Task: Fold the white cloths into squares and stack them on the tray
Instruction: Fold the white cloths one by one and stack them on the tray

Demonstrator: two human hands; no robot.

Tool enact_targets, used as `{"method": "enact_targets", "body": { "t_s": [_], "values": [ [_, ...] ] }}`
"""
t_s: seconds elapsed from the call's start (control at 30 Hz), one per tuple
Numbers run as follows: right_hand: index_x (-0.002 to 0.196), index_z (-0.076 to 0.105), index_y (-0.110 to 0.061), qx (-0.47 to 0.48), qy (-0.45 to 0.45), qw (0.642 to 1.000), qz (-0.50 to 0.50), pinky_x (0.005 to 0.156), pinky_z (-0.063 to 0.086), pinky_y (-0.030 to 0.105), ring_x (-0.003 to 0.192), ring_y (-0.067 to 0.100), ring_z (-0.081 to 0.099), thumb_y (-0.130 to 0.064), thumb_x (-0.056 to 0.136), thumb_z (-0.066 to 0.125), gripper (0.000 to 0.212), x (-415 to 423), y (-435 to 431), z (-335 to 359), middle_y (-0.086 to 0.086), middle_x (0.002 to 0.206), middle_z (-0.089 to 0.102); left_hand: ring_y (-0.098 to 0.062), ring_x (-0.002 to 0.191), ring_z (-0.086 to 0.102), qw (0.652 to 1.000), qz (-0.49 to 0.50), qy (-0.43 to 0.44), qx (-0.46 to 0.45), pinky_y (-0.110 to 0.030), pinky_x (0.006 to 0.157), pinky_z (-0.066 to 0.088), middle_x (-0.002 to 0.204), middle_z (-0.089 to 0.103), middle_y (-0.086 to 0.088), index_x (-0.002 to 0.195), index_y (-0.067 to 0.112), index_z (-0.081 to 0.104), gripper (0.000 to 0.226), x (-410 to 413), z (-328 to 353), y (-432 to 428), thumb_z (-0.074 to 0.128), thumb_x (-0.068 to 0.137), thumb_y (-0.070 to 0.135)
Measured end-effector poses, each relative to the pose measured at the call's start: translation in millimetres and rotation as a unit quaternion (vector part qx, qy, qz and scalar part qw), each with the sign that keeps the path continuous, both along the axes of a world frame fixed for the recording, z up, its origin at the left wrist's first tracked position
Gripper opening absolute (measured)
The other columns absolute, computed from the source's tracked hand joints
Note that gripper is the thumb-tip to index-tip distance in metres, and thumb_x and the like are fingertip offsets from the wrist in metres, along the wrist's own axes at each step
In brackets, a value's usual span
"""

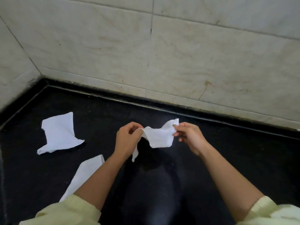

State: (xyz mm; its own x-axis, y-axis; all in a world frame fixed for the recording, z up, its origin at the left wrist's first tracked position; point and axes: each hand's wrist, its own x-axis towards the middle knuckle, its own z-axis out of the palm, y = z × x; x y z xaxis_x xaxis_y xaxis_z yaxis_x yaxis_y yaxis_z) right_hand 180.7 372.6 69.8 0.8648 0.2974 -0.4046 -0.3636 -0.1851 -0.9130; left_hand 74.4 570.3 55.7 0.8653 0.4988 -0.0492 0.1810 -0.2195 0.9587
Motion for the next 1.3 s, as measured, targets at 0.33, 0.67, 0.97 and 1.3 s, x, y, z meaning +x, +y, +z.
{"method": "enact_targets", "body": {
  "t_s": [0.33,0.67,0.97,1.3],
  "values": [
    [0.089,0.06,-0.006,0.049,-0.009,0.996,-0.072,0.044,0.037,0.023,0.051,0.013,0.055,-0.001,0.084,0.065,0.009,-18,-134,43,0.01,0.065,0.064,-0.006,0.078,0.066,0.998,-0.001,-0.048,-0.03,-0.018,0.069,0.049,0.085,0.074,-0.003,0.086,0.011,0.075,0.011,-32,27,-102,0.07,0.086,0.021],
    [0.085,0.073,-0.003,-0.012,-0.055,0.996,-0.067,0.049,0.047,0.018,0.057,0.012,0.066,-0.002,0.084,0.06,0.013,-17,-220,56,0.014,0.076,0.071,-0.025,0.08,0.06,0.991,-0.015,0.048,0.122,-0.029,0.068,0.044,0.074,0.064,-0.007,0.094,0.028,0.073,0.015,-25,22,-170,0.06,0.092,0.034],
    [0.082,0.071,-0.012,-0.009,-0.109,0.992,-0.067,0.073,0.052,0.03,0.082,0.021,0.068,-0.003,0.081,0.066,0.01,-2,-241,65,0.013,0.087,0.075,-0.018,0.09,0.07,0.999,-0.03,0.032,-0.015,-0.042,0.088,0.056,0.088,0.075,-0.002,0.091,0.023,0.072,0.007,6,33,-179,0.067,0.087,0.022],
    [0.091,0.073,-0.001,-0.157,-0.008,0.973,0.168,0.062,0.051,0.021,0.08,0.014,0.072,-0.001,0.082,0.064,0.012,-38,-250,33,0.01,0.089,0.076,-0.008,0.079,0.07,0.989,-0.061,0.131,0.039,-0.023,0.075,0.051,0.08,0.075,0.003,0.08,0.018,0.071,0.011,-46,-23,-176,0.079,0.075,0.013]
  ]
}}
